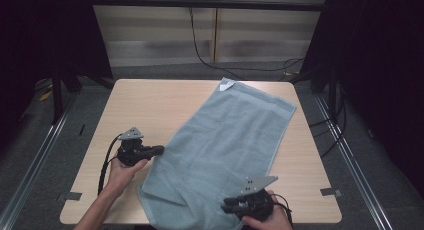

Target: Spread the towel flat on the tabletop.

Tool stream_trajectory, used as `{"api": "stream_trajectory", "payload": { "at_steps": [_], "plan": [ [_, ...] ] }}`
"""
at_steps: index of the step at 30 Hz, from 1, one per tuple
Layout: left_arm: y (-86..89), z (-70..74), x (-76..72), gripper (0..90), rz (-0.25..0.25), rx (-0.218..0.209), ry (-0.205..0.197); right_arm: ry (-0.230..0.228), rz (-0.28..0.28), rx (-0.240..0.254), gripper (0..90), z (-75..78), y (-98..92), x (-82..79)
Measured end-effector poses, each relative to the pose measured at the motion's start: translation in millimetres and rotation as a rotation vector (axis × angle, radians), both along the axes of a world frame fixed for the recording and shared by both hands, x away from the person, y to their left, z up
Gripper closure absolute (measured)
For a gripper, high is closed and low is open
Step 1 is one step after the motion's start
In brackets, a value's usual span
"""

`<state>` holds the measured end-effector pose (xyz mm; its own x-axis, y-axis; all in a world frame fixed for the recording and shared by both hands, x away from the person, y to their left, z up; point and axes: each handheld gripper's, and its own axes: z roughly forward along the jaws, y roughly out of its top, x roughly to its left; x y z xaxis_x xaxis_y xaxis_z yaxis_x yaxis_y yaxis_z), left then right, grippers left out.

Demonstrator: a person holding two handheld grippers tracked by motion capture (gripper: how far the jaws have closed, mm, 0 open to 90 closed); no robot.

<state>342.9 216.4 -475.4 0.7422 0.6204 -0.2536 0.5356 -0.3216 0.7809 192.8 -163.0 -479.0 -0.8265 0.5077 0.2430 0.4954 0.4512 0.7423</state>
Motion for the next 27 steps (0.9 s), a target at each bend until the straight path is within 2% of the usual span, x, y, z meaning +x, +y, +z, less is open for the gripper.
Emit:
{"api": "stream_trajectory", "payload": {
  "at_steps": [2,5,6,8,10,11,12,14,15,16,17,18,19,20,22,23,25,26,27],
  "plan": [
    [2.0,-3.4,-1.2,88.0,0.008,0.049,-0.002,0.008,-0.055,-0.002,71.8,-1.5,-6.7,11.4],
    [10.7,-6.4,-7.5,88.1,-0.002,0.052,0.016,0.042,-0.091,-0.06,69.1,-11.9,-16.6,14.8],
    [15.4,-6.2,-13.4,88.1,-0.021,0.039,0.026,0.043,-0.101,-0.092,69.4,-16.8,-19.2,11.7],
    [20.0,-5.4,-26.4,88.1,-0.04,0.031,0.037,0.048,-0.119,-0.068,69.1,-19.1,-32.0,2.9],
    [25.0,-4.1,-47.0,88.1,-0.071,0.031,0.039,0.032,-0.143,-0.087,68.1,-17.9,-41.9,-3.6],
    [26.7,-3.9,-56.5,88.1,-0.084,0.005,0.059,0.035,-0.149,-0.082,68.3,-18.4,-49.7,-7.5],
    [27.1,-4.0,-64.2,88.1,-0.098,-0.005,0.069,0.039,-0.158,-0.078,68.4,-18.3,-55.7,-10.2],
    [24.3,-5.8,-83.1,88.0,-0.137,0.015,0.086,0.041,-0.184,-0.091,68.7,-17.3,-65.6,-15.1],
    [22.4,-7.2,-90.5,87.8,-0.156,0.002,0.109,0.044,-0.197,-0.095,68.9,-17.0,-69.0,-16.4],
    [20.2,-8.1,-96.4,87.7,-0.188,-0.006,0.121,0.05,-0.217,-0.099,68.9,-16.4,-72.8,-17.8],
    [18.1,-8.1,-98.7,87.2,-0.198,-0.016,0.125,0.054,-0.225,-0.105,68.7,-15.6,-76.2,-17.5],
    [16.6,-6.6,-98.7,85.8,-0.199,-0.029,0.12,0.052,-0.239,-0.128,66.6,-13.8,-77.6,-17.0],
    [14.9,-4.3,-95.6,80.2,-0.201,-0.036,0.104,0.042,-0.262,-0.142,62.6,-11.4,-78.2,-15.4],
    [13.4,-2.4,-91.6,74.3,-0.194,-0.039,0.089,0.026,-0.272,-0.124,62.2,-9.2,-79.2,-11.8],
    [6.8,1.3,-71.5,68.7,-0.17,-0.049,0.061,0.006,-0.3,-0.079,62.0,-2.9,-77.7,-1.0],
    [2.0,2.1,-59.5,67.6,-0.159,-0.039,0.057,-0.011,-0.303,-0.083,62.0,-0.5,-74.9,6.8],
    [-12.1,2.4,-34.9,64.7,-0.136,0.009,0.031,-0.048,-0.308,-0.118,61.3,0.2,-69.0,27.0],
    [-17.7,1.9,-25.7,64.5,-0.128,0.021,0.021,-0.059,-0.331,-0.136,61.7,-0.7,-67.8,38.1],
    [-27.6,-0.7,-11.5,63.7,-0.126,0.014,0.029,-0.057,-0.351,-0.135,61.8,-1.9,-68.3,46.6]
  ]
}}
